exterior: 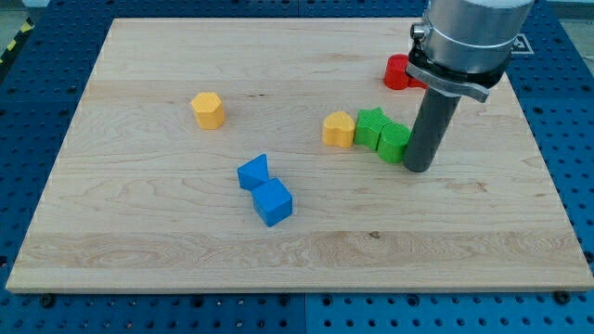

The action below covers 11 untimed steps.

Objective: Separate the yellow heart and green star

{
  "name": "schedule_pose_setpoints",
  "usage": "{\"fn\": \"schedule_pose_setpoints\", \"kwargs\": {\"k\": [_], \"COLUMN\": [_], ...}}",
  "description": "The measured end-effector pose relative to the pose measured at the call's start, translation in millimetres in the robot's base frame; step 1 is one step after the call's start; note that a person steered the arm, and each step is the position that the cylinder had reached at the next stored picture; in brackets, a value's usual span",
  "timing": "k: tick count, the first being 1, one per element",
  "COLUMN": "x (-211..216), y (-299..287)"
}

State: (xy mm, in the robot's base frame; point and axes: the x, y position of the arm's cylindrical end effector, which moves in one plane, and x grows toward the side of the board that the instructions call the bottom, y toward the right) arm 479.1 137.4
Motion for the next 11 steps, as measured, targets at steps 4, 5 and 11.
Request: {"fn": "schedule_pose_setpoints", "kwargs": {"k": [4,5,11], "x": [9.8,-4.9,-99.4], "y": [-66.3,-66.2,-93.3]}}
